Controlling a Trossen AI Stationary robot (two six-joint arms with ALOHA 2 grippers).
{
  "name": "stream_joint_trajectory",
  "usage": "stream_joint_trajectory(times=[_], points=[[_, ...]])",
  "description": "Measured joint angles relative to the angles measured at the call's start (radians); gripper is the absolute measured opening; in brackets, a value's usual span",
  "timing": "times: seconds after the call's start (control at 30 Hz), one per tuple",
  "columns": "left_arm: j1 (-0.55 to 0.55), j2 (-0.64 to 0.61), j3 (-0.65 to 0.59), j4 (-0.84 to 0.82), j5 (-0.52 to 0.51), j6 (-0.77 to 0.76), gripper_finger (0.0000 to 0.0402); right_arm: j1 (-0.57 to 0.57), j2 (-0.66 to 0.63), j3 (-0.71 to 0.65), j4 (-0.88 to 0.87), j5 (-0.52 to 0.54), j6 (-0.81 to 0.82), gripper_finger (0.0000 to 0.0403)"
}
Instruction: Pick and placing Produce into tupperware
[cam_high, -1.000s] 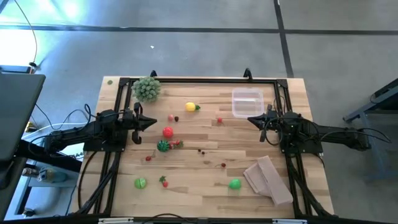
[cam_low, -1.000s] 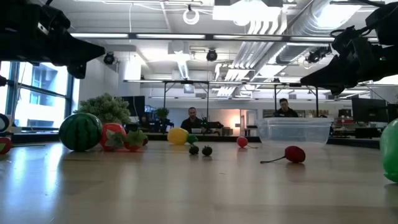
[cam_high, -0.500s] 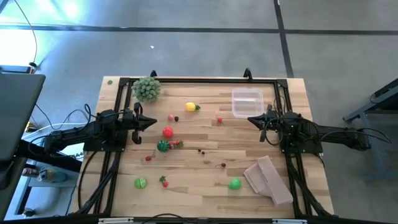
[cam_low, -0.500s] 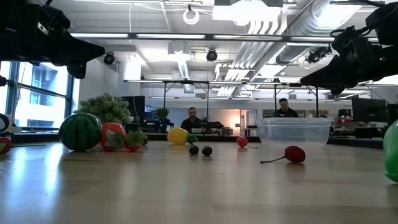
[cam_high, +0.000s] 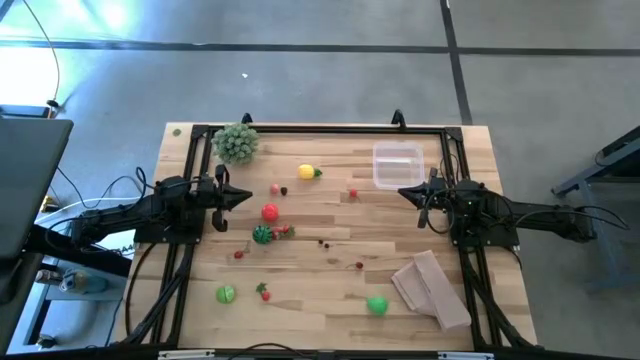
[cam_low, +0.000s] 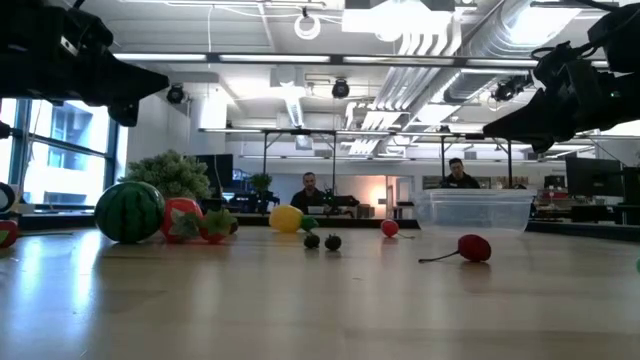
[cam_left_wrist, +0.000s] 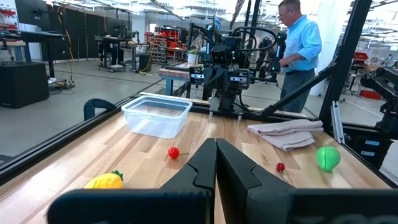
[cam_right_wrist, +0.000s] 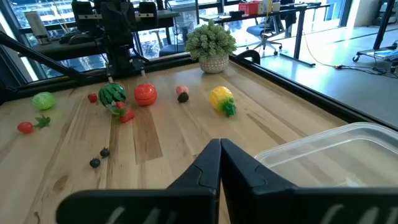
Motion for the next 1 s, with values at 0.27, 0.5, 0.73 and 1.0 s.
stream_joint_trajectory(times=[0.27,0.5,0.73,1.0], points=[[0.000,0.000,0.000,0.000,0.000,0.000,0.0001,0.000,0.000,-0.001,0.016,0.008,-0.054,0.0000],[0.000,0.000,0.000,0.063,-0.049,0.002,0.0001,0.000,0.000,-0.001,0.050,0.027,0.274,0.0000],[0.000,0.000,0.000,0.191,-0.053,-0.109,0.0001,0.000,0.000,-0.002,0.374,0.039,0.282,0.0000],[0.001,0.000,0.000,0.393,-0.103,-0.109,0.0001,-0.001,0.029,0.197,0.383,0.055,0.029,0.0000]])
